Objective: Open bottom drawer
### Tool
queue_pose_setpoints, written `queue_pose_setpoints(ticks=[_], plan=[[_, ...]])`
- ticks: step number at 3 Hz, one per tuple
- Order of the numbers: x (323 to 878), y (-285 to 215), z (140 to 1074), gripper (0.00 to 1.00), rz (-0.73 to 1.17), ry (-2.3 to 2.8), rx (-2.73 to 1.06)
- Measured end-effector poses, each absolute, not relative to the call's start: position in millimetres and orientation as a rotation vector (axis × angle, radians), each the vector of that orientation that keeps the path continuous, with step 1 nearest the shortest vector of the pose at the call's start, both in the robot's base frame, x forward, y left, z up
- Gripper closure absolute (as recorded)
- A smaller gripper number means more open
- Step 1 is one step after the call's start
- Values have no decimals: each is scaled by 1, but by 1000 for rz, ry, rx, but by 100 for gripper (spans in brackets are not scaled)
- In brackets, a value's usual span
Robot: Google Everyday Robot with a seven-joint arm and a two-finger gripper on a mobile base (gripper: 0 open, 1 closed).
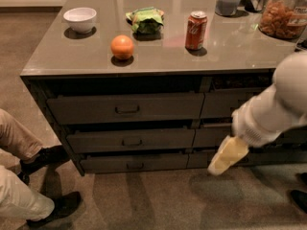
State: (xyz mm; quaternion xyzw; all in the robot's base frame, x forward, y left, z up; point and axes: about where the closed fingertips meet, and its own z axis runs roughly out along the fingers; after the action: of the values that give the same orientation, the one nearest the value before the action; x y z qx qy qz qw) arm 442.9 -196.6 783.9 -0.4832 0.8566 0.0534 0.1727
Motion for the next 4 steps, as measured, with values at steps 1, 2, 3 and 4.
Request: queue_pose_setpoints(ticks=[1, 2, 3, 4], plan=[[421, -165, 693, 0, 349, 2474, -1274], [413, -120, 629, 0, 596, 2387, -1157], [439, -74, 597, 0, 732, 2213, -1054], [466, -50, 562, 0, 787, 2130, -926]])
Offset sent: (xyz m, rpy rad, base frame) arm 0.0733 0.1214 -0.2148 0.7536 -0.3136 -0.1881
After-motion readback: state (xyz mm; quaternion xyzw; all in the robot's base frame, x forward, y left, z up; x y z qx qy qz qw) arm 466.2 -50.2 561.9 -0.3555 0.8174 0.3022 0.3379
